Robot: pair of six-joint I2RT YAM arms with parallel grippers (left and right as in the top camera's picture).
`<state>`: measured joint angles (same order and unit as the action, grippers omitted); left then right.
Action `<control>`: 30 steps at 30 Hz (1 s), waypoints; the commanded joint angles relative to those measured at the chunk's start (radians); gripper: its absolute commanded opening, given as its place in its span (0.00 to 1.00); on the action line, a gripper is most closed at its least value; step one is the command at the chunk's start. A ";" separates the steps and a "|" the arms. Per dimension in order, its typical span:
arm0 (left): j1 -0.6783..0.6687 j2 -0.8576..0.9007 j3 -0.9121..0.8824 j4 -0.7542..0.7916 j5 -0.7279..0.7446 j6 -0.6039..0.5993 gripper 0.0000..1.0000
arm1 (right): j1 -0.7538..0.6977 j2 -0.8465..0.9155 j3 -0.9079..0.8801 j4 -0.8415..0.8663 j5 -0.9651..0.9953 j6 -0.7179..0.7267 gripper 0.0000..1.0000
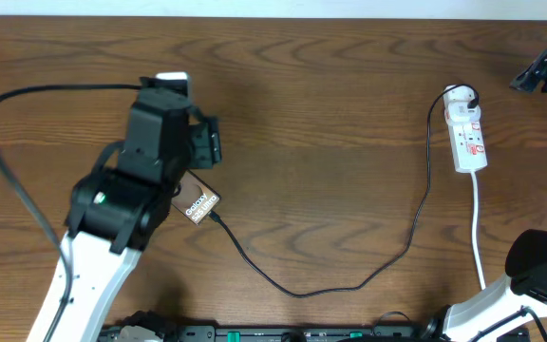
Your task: Plug charger to phone and switch on socket
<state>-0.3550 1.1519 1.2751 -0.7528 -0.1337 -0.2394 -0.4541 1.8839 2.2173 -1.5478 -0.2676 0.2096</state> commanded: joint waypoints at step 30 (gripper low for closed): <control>0.176 -0.805 -0.637 0.198 -0.006 -0.036 0.75 | 0.000 -0.005 0.007 0.000 0.007 0.014 0.99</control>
<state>-0.1841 0.3935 0.7025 -0.5938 -0.1341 -0.2661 -0.4541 1.8839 2.2173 -1.5478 -0.2642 0.2096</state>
